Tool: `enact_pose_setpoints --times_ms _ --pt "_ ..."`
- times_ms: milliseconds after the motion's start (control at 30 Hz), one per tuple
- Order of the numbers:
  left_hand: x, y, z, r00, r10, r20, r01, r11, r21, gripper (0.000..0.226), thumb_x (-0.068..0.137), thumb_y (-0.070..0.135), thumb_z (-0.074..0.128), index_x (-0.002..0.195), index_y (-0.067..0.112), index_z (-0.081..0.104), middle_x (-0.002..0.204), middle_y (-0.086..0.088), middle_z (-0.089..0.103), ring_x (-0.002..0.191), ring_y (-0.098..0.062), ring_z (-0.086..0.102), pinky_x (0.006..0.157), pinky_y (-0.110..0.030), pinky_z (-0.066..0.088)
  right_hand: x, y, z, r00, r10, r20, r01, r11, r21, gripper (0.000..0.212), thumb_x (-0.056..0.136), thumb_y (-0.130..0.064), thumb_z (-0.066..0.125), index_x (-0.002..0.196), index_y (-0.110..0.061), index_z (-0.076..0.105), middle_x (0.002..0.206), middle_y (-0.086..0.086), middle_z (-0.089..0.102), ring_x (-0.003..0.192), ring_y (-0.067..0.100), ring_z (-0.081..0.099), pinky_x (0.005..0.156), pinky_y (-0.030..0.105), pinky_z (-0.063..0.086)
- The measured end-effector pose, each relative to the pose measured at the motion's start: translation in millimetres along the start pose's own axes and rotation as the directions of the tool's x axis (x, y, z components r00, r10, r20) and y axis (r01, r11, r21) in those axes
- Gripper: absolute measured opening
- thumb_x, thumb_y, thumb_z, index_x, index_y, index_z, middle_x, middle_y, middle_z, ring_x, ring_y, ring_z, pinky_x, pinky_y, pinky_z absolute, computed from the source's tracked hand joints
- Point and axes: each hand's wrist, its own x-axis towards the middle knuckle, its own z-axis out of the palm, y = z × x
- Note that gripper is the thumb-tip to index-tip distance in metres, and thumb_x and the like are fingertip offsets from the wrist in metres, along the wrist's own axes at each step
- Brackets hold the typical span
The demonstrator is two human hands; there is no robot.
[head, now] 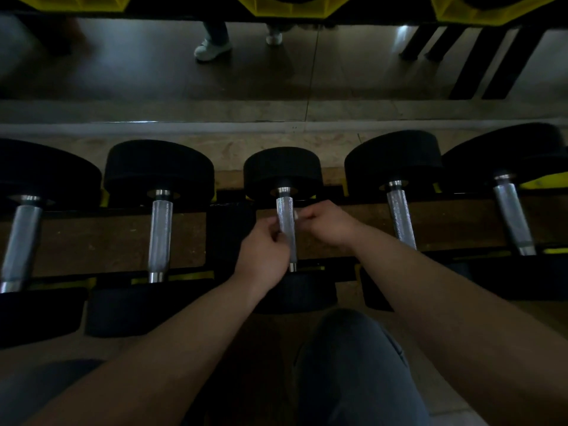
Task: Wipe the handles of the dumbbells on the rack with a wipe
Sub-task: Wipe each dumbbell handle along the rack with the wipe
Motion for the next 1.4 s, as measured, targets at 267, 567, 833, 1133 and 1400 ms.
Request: enact_pose_setpoints --times_ms 267,567,833,1133,1400 --pt "7 -5 3 0.997 0.000 -0.081 0.001 1.000 0.011 0.031 0.099 0.023 0.054 0.129 0.028 0.057 0.110 0.008 0.067 0.089 -0.001 0.063 0.066 -0.017 0.050 11 3 -2 0.953 0.207 0.222 -0.245 0.957 0.158 0.017 0.096 -0.008 0.061 0.101 -0.021 0.072 0.086 -0.001 0.066 0.065 0.008 0.053 0.054 0.024 0.041" --pt "5 -2 3 0.996 0.005 -0.090 -0.007 1.000 -0.021 0.033 0.096 0.022 0.060 0.128 0.028 0.060 0.112 0.012 0.066 0.099 -0.005 0.064 0.075 -0.019 0.051 17 14 -4 0.793 0.352 0.498 -0.346 0.932 -0.108 0.018 0.097 -0.008 0.059 0.102 -0.021 0.071 0.088 0.004 0.059 0.061 0.010 0.048 0.054 0.024 0.041" --pt "3 -2 3 0.997 -0.003 -0.078 -0.001 0.998 -0.063 0.033 0.096 0.020 0.059 0.128 0.029 0.061 0.110 0.012 0.067 0.096 -0.003 0.065 0.081 -0.029 0.059 34 2 -2 0.955 0.189 0.230 -0.284 0.811 0.512 0.034 0.099 0.005 0.045 0.118 -0.012 0.067 0.056 -0.004 0.055 0.042 0.005 0.031 0.040 0.018 0.027" --pt "0 0 1 0.997 -0.005 -0.077 -0.001 0.997 -0.076 0.034 0.097 0.016 0.056 0.128 0.026 0.061 0.107 0.011 0.068 0.095 -0.004 0.066 0.079 -0.025 0.058 28 2 0 0.935 0.216 0.281 -0.314 0.874 0.371 0.027 0.096 0.005 0.050 0.108 -0.010 0.069 0.069 0.003 0.054 0.044 0.005 0.036 0.040 0.019 0.030" --pt "6 -5 4 0.997 -0.008 -0.074 0.003 0.998 -0.067 0.037 0.095 0.018 0.058 0.131 0.027 0.060 0.113 0.008 0.068 0.100 -0.008 0.067 0.085 -0.034 0.060 28 11 -5 0.908 0.266 0.323 -0.313 0.944 0.104 0.024 0.094 -0.005 0.061 0.113 -0.016 0.070 0.066 -0.003 0.059 0.049 0.008 0.046 0.046 0.023 0.038"
